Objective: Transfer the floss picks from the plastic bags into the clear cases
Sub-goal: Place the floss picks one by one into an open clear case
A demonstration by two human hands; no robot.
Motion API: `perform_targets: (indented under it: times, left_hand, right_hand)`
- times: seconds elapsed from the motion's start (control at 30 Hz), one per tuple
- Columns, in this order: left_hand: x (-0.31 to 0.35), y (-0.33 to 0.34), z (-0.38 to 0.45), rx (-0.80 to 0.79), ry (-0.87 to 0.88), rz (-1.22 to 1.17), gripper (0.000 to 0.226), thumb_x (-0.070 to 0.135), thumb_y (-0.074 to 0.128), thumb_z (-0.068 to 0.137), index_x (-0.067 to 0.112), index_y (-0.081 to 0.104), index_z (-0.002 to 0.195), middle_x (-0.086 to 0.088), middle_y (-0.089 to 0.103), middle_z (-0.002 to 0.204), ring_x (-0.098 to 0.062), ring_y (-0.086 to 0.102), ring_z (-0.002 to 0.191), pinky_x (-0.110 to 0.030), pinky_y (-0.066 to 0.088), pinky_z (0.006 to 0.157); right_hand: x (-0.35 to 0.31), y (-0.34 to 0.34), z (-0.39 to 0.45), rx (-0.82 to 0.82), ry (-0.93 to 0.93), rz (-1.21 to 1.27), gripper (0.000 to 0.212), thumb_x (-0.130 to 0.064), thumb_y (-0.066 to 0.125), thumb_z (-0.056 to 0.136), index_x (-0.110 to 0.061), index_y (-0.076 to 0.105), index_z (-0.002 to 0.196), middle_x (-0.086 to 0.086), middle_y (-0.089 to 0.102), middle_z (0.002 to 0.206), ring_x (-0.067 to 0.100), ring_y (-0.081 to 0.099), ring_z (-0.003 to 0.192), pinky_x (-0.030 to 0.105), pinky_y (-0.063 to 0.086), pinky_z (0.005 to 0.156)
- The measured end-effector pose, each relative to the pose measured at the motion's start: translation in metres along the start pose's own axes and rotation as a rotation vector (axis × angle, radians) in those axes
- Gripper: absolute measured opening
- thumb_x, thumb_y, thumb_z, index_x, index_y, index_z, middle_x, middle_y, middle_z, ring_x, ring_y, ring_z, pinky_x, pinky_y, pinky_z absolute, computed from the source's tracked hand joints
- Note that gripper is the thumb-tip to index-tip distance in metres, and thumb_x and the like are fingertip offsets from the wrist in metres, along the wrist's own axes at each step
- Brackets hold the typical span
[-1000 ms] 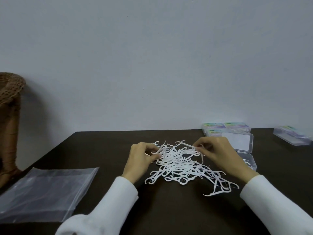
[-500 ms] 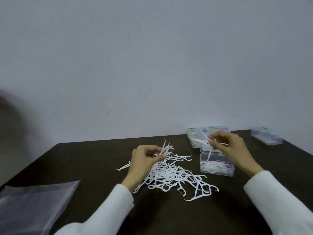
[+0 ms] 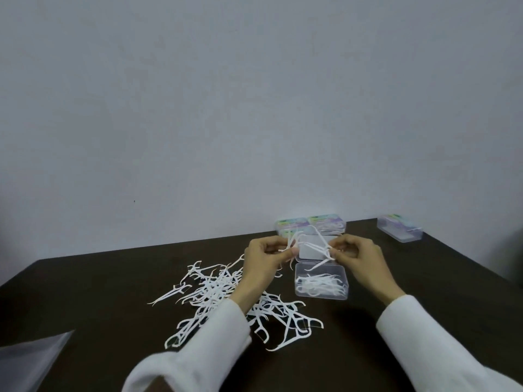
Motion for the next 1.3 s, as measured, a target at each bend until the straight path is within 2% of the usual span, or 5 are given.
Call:
perform_targets:
  times: [0.4,0.53,0.83,1.17,1.3]
  left_hand:
    - [0.001,0.030,0.012,-0.079,-0.029,-0.067,0.017,0.012,0.079,0.074,0.006,0.073,0.089,-0.007,0.072,0.085,-0.014,0.065,0.076,-0.015,0.049,0.062]
    - [0.007,0.043,0.010,-0.126,0.063,0.126,0.014,0.013,0.080,0.073,0.010,0.075,0.085,0.009,0.068,0.072,0.005,0.059,0.062,-0.008,0.045,0.061]
    - [0.007,0.067,-0.002,-0.265,0.221,0.588,0.016,0.027,0.077,0.075,0.025,0.075,0.092,0.009,0.072,0.086,-0.004,0.063,0.079,-0.025,0.051,0.075]
    - [-0.003,0.056,0.003,-0.238,0.165,0.475,0.033,0.013,0.086,0.062,0.018,0.075,0.092,0.004,0.074,0.083,-0.004,0.068,0.078,-0.028,0.055,0.081]
    - [-0.004,0.060,0.002,-0.308,0.119,0.350,0.035,-0.001,0.083,0.062,0.009,0.073,0.094,-0.004,0.074,0.085,0.003,0.066,0.068,-0.013,0.051,0.065]
  right_hand:
    - [-0.011,0.017,-0.011,-0.228,-0.157,-0.634,0.018,-0.021,0.059,0.087,-0.029,0.072,0.097,-0.008,0.065,0.104,0.005,0.057,0.092,0.022,0.045,0.089]
    - [-0.010,0.002,-0.009,-0.117,-0.108,-0.512,0.017,-0.013,0.056,0.088,-0.022,0.070,0.091,-0.010,0.061,0.088,0.002,0.055,0.076,0.007,0.040,0.067]
    - [0.000,-0.013,-0.004,-0.031,-0.084,-0.374,0.019,-0.010,0.054,0.090,-0.024,0.066,0.086,-0.006,0.065,0.084,0.002,0.059,0.075,0.019,0.048,0.071]
    - [-0.004,0.011,-0.009,-0.259,-0.132,-0.335,0.014,-0.020,0.056,0.090,-0.028,0.066,0.086,-0.010,0.067,0.086,0.003,0.061,0.080,0.021,0.051,0.075]
    - [-0.003,0.012,-0.007,-0.287,-0.153,-0.325,0.008,-0.035,0.064,0.084,-0.029,0.070,0.084,-0.010,0.068,0.079,0.003,0.061,0.075,0.022,0.052,0.071]
Point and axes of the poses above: each hand's wrist, its own z-axis towards the middle knuckle, its own y-axis out of the palm, x = y × z, the point moved 8 cm from there along z, towards the middle knuckle
